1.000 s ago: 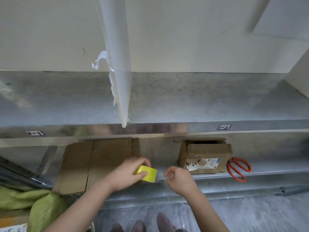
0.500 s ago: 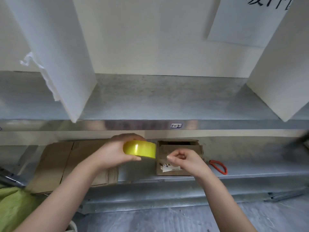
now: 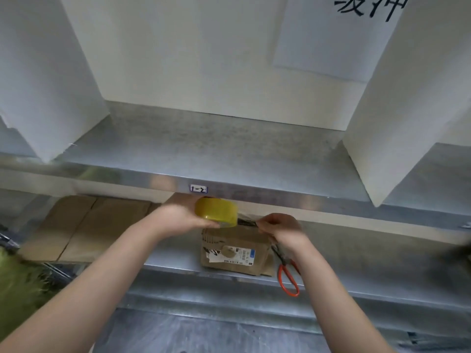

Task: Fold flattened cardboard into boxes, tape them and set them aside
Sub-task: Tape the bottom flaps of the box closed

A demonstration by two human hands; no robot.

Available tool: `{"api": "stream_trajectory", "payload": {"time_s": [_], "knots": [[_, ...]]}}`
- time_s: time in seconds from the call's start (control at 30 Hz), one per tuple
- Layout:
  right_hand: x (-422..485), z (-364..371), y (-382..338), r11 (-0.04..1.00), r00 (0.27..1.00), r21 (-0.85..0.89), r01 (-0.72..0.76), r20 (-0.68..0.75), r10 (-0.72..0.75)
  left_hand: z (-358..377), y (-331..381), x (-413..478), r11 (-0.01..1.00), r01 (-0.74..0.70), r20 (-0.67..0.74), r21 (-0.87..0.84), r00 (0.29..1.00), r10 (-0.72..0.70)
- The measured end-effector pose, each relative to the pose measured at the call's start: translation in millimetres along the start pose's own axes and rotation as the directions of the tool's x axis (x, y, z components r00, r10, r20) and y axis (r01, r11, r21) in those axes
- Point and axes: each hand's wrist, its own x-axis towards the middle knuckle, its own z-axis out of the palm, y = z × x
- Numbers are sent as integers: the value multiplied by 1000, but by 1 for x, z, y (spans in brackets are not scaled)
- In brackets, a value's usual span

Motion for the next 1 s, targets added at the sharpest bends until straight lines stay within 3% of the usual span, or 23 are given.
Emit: {"api": "stream_trajectory", "payload": {"time_s": [0.07,0.2,0.37,0.57,0.83,1.0], "knots": [[0,-4,2,993,1000,116,-14,-12,16,-1,5,6,999,33,5,-28,999,-33],[2,-2,6,956,999,290,-48,10,47,-4,11,19,990,116,47,76,992,-120],[9,3,12,987,999,157,-36,11,34,-2,-1,32,962,240,70,132,966,-251],[10,2,25,991,997,110,-73,-8,75,13,4,42,908,197,91,369,965,-246],[18,-24,44,998,998,-20,-66,-17,65,32,18,41,939,152,109,309,975,-194],[19,-22,58,980,985,121,-158,88,147,42,24,41,931,77,113,357,986,-125]]}}
